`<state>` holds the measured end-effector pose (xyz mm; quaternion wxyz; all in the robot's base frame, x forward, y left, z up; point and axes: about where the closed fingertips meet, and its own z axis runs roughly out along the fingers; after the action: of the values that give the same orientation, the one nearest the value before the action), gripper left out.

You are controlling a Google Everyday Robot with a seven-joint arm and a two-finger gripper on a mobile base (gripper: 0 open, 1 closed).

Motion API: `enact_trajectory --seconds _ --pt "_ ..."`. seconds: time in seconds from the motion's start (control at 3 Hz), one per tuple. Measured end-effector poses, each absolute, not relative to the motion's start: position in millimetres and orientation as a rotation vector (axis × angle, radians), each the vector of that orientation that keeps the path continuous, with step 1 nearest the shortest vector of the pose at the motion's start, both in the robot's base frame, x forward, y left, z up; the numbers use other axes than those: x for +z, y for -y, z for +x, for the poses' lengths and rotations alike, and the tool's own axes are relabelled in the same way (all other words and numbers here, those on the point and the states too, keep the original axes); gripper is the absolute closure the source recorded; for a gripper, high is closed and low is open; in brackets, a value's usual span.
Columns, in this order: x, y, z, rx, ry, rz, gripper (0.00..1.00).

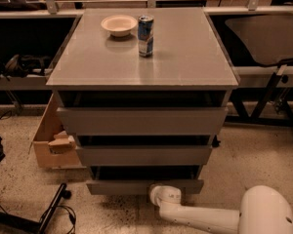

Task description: Close bottom drawer

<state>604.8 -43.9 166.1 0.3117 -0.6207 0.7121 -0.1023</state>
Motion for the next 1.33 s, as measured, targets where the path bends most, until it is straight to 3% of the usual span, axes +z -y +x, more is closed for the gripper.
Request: enact_trajectory --seconds 0.33,1.33 --pt "168.1 44.0 614.7 -0.289 -1.878 -1.632 0.82" --pt "168.1 44.0 614.7 -0.289 -1.878 -1.632 0.12"
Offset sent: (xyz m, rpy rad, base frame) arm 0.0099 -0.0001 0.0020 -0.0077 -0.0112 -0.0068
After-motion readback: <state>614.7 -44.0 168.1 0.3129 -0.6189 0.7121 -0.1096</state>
